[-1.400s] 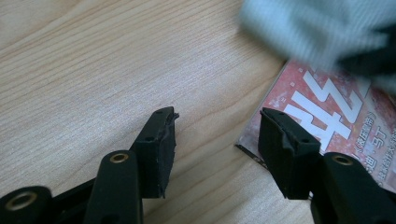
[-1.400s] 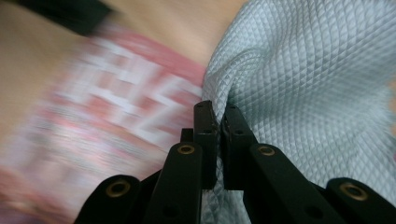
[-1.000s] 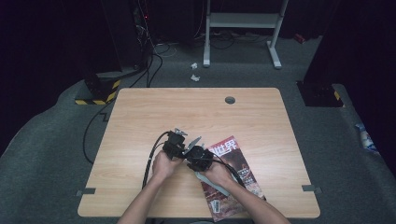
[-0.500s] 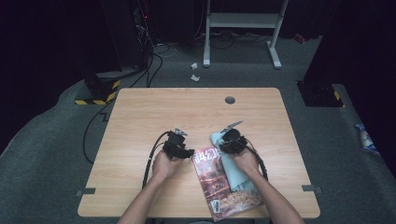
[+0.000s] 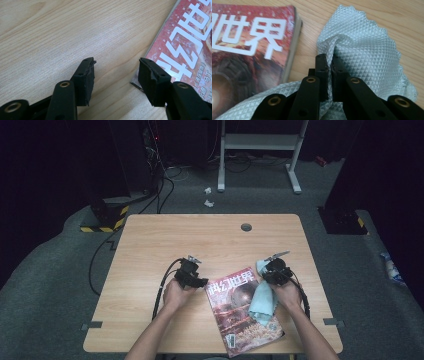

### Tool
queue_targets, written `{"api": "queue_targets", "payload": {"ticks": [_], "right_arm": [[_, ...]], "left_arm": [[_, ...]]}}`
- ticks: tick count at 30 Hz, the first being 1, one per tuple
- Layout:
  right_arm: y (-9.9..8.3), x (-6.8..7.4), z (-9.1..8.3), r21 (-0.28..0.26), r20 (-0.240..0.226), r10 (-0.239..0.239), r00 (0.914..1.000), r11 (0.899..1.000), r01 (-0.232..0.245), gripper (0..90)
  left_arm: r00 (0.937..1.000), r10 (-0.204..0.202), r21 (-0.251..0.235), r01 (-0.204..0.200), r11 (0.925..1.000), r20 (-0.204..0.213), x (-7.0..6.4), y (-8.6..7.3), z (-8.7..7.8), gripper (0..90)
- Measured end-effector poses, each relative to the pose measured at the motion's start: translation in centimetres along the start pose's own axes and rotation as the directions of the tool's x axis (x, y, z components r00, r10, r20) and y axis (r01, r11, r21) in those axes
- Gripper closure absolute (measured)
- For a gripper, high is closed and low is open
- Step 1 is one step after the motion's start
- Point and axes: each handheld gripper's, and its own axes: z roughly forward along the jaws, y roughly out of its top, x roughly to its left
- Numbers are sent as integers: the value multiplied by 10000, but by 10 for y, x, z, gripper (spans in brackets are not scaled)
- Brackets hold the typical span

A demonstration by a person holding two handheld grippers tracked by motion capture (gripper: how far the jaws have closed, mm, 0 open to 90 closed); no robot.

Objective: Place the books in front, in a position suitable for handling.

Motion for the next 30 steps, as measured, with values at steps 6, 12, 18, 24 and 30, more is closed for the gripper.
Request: {"api": "queue_targets", "payload": {"ticks": [6, 12, 18, 24, 30], "right_arm": [[-16, 8, -9, -122, 367, -783, 9963, 9968, 788, 855], [-35, 18, -19, -42, 751, -1827, 9803, 9830, 1836, 855], [-42, 3, -26, 143, 1240, -1721, 9772, 9851, 1716, 825], [-41, -3, -32, -242, 1172, -1230, 9855, 9916, 1267, 721], [-40, 5, -50, -1030, 325, -1105, 9933, 9882, 1133, 640]], "left_arm": [[10000, -56, 12, 56, 10000, -48, -1, 0, 0, 467], [10000, 19, 9, -19, 10000, -53, 0, 0, 0, 464], [9992, -49, -134, 43, 9999, -406, 2, 1, 1, 458], [9971, -682, -182, 676, 9975, -352, 3, -2, -10, 459], [9980, -557, -410, 569, 9975, 299, -20, -10, -32, 415]]}}
